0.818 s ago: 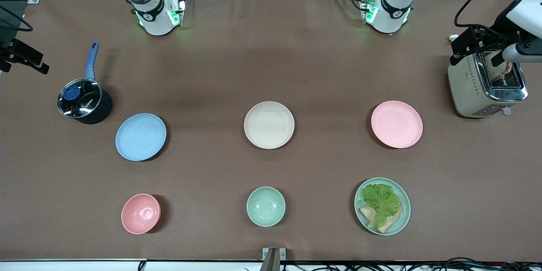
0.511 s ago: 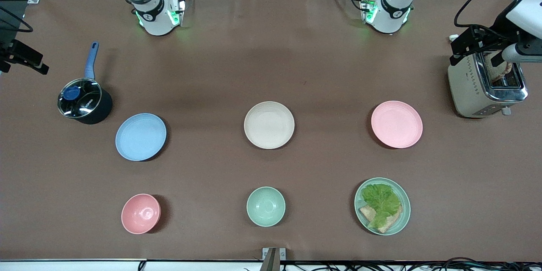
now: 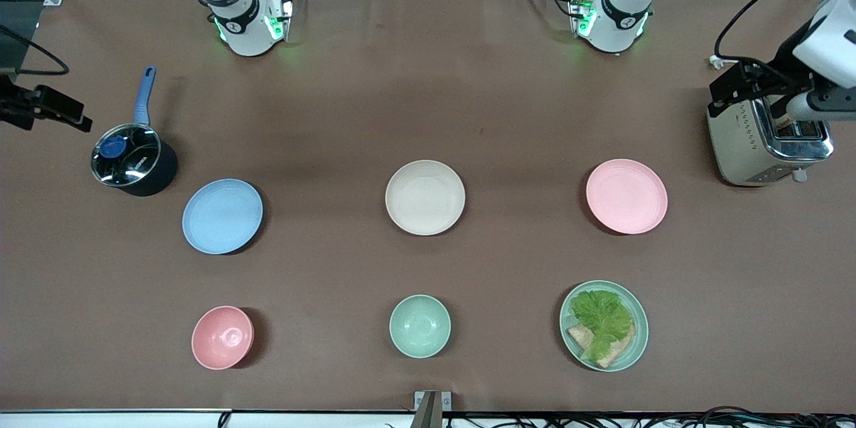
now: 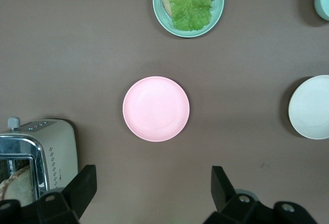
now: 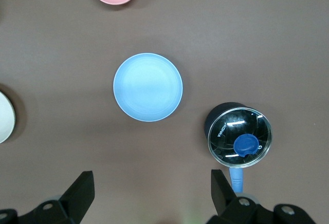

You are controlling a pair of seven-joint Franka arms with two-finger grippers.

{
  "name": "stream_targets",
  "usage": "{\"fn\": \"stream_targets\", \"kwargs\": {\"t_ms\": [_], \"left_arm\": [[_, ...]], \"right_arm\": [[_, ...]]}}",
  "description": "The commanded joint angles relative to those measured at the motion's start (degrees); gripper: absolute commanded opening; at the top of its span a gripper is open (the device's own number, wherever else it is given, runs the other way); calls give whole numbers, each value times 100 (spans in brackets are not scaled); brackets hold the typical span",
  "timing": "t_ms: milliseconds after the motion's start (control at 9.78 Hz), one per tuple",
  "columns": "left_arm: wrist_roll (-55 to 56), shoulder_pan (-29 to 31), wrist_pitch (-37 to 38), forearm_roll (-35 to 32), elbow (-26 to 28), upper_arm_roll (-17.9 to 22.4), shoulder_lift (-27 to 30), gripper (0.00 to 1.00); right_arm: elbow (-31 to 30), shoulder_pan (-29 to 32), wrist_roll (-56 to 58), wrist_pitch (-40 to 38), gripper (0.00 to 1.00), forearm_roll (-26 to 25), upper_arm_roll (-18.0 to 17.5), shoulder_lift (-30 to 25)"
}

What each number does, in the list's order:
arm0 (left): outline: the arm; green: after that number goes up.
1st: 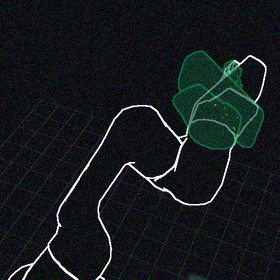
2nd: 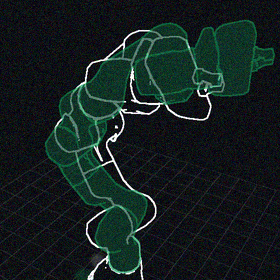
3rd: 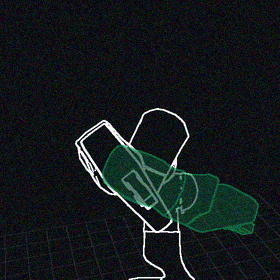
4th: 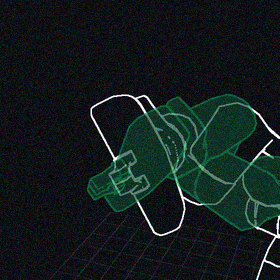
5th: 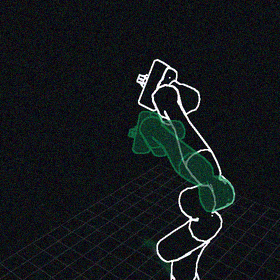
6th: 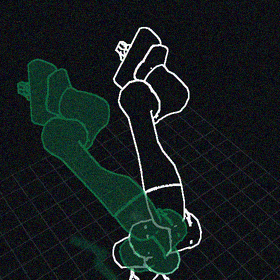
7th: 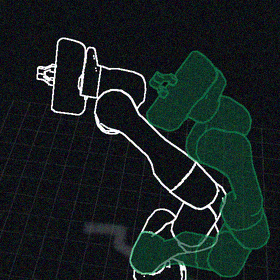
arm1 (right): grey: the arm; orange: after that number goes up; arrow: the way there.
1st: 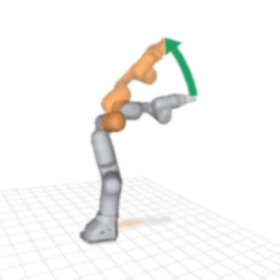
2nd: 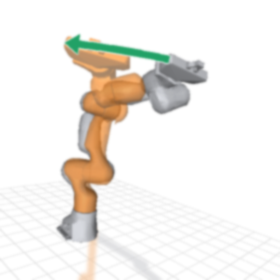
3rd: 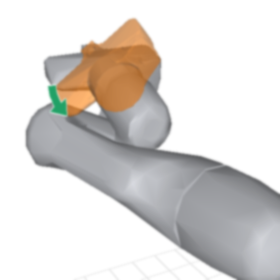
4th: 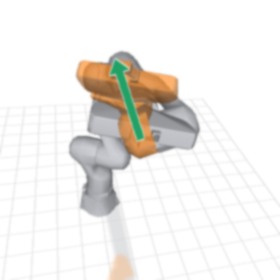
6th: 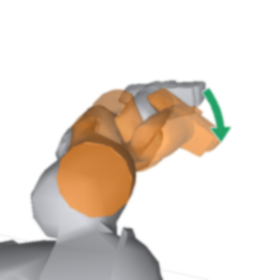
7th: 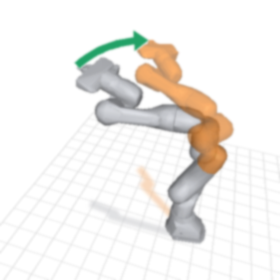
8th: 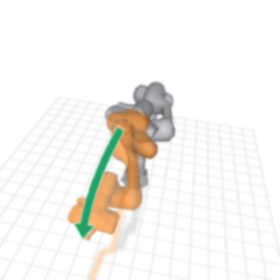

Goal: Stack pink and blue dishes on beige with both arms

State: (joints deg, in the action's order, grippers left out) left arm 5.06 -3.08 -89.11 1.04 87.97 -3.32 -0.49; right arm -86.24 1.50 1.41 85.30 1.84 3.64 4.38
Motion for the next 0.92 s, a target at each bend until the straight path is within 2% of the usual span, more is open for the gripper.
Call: {"fn": "stream_targets", "kwargs": {"t_ms": [0,307,409,614,818], "left_arm": [[-564,18,-421,89,203,296,-468,96],[-1680,18,-1596,343,1219,902,-1057,97],[-2005,18,-2141,466,1527,956,-1311,97],[-2928,78,-2497,555,1548,1052,-2092,91],[-3596,88,-2812,1220,1539,1062,-2638,91]], "right_arm": [[-268,193,149,589,100,308,-30,606],[-1620,570,1331,2450,100,912,-21,1011],[-1912,684,1649,2970,100,1124,-29,1238],[-2325,755,2386,3718,100,1782,-21,1748],[-2599,870,3117,4291,100,2318,-21,2100]]}}
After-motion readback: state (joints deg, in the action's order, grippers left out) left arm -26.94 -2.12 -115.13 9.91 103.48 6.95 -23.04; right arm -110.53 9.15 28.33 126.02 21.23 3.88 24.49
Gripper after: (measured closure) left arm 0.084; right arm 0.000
